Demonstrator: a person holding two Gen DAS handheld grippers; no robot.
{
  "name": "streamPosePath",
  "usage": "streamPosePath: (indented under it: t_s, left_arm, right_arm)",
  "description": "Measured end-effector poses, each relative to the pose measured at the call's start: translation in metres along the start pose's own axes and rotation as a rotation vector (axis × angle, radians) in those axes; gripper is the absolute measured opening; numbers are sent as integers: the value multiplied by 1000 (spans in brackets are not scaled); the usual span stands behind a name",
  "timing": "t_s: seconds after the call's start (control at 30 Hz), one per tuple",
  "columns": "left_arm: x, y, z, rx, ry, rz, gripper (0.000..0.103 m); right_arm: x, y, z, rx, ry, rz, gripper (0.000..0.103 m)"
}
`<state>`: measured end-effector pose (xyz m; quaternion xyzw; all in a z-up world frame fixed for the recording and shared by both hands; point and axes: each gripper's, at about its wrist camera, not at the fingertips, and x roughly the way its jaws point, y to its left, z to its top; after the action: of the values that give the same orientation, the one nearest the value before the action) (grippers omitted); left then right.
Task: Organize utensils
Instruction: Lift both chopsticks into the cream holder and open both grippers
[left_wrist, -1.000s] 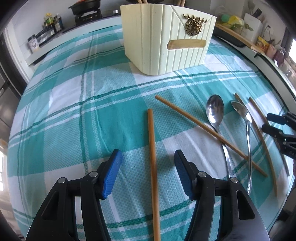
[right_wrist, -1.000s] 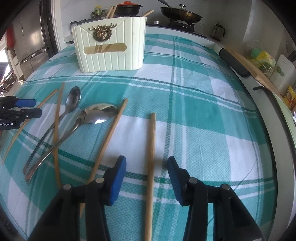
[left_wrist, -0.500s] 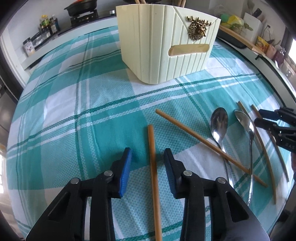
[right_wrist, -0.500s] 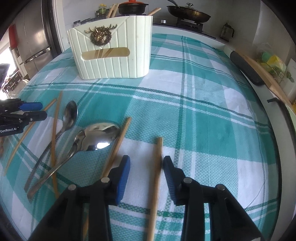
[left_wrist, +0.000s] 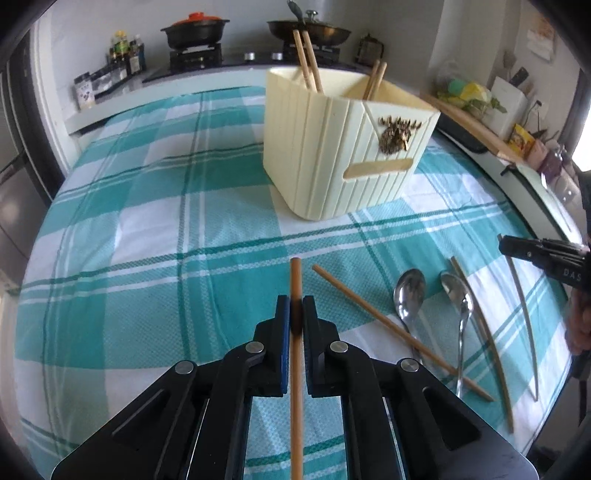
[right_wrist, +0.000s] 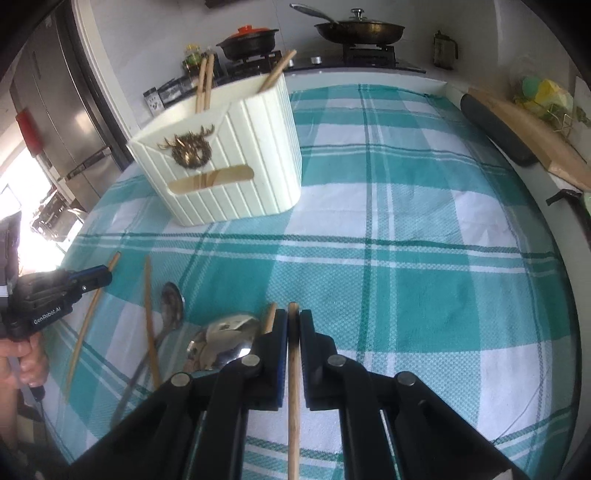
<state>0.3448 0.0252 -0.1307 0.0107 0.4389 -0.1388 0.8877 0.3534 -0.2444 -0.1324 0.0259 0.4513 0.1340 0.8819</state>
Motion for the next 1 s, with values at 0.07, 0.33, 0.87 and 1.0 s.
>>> streamPosePath:
  t_s: [0.07,0.33,0.87,1.0]
  left_arm:
    - [-20,2,3,-11,-45,-6,4]
    - [-96,2,5,-33,-214,-38,4]
    - [-159,-15,-13,-41,-345,-65,4]
    - [-166,-17,-8,-44,-372,-71,4]
  right_arm:
    - [-19,3,2,5,-36,12,6]
    - [-99,22,-2,-13,-188,42,6]
    - [-200,63,-28,-104,-431,35,6]
    - [-210,69,-24,-111,-473,23,6]
